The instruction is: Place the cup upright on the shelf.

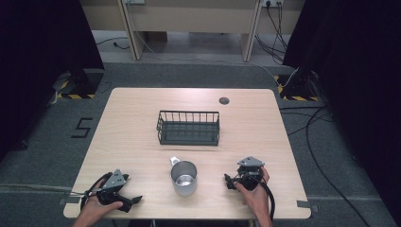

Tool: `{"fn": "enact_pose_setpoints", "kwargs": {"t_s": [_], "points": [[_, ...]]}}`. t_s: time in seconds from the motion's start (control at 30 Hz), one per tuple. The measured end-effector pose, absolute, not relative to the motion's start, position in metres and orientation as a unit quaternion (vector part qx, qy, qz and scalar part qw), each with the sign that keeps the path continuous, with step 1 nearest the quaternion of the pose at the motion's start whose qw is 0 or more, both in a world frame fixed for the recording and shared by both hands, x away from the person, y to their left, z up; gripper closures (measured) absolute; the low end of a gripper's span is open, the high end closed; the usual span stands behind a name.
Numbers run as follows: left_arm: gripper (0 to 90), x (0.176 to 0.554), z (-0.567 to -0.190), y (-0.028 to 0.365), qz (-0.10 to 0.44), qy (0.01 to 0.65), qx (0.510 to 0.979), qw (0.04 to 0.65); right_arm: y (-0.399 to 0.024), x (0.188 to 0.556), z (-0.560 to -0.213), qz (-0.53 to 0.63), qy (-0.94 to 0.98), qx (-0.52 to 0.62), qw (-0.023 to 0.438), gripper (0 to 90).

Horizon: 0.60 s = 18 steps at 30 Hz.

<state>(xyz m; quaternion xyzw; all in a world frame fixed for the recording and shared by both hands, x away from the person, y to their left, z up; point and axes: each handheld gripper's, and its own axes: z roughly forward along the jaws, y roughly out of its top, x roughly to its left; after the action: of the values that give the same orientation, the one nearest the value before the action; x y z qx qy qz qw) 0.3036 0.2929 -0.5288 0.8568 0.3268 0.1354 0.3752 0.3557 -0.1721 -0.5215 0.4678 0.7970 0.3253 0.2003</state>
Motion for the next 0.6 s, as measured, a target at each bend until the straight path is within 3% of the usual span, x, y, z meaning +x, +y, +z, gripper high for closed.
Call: {"fn": "enact_pose_setpoints", "kwargs": {"t_s": [0.13, 0.6], "points": [[0.0, 0.304, -0.529, 0.293, 0.135, 0.327, 0.857, 0.375, -0.172, 0.353, -0.519, 0.334, 0.800, 0.455, 0.201, 16.9], [0.0, 0.304, -0.529, 0.293, 0.135, 0.326, 0.857, 0.375, -0.160, 0.331, -0.509, 0.392, 0.790, 0.428, 0.199, 15.3]]}}
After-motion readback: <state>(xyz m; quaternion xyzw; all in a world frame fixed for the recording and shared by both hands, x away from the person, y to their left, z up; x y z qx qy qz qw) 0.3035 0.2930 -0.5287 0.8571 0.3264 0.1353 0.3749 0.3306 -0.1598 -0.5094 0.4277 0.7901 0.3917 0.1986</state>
